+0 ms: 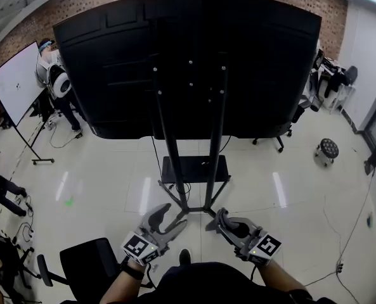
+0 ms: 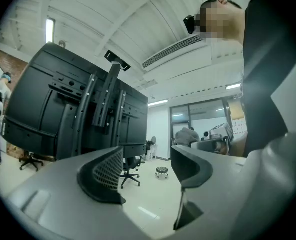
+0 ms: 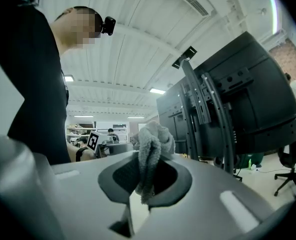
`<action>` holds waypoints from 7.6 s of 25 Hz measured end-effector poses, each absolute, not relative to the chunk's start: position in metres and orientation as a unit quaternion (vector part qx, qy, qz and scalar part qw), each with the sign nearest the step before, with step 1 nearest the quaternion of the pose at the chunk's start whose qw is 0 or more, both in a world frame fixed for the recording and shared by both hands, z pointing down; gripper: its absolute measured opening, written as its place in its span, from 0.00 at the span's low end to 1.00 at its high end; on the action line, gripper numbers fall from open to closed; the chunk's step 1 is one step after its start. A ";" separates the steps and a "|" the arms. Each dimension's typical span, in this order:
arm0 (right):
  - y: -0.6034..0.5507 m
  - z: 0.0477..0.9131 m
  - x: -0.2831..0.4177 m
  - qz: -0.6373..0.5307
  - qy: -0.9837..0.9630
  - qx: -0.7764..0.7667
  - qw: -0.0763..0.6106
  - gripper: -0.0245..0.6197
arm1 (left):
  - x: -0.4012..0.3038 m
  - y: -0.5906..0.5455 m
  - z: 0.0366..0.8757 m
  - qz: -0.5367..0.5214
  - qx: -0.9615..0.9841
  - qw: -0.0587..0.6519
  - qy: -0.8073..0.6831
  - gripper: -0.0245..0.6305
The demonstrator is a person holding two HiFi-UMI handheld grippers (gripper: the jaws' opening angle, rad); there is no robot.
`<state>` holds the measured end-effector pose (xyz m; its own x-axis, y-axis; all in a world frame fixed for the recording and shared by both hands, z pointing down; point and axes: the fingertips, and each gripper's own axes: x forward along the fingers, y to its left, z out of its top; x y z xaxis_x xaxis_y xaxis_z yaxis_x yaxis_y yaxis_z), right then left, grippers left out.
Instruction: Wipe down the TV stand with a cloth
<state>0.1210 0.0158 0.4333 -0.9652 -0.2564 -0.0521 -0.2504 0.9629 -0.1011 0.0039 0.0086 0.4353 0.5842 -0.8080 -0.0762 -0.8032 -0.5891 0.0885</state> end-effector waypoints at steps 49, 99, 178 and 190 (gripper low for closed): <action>-0.263 0.066 0.005 0.365 0.900 -0.235 0.032 0.07 | -0.036 -0.217 0.068 -0.065 0.896 -0.288 -0.333 0.53; -0.375 -0.054 -0.063 0.549 0.753 -0.297 -0.210 0.07 | -0.060 -0.296 -0.013 -0.109 0.873 -0.260 -0.398 0.52; -0.385 0.412 -0.077 0.599 0.576 -0.237 -0.504 0.07 | -0.085 -0.283 0.328 -0.017 0.912 -0.054 -0.407 0.50; -0.323 0.331 -0.069 0.439 0.790 -0.290 -0.315 0.07 | -0.079 -0.264 0.300 -0.038 0.913 -0.088 -0.397 0.50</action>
<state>-0.0688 -0.3227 0.3305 -0.6328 -0.7352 0.2429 -0.1812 0.4455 0.8767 -0.0787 -0.2636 0.2998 0.6824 -0.7178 -0.1383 -0.7310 -0.6698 -0.1303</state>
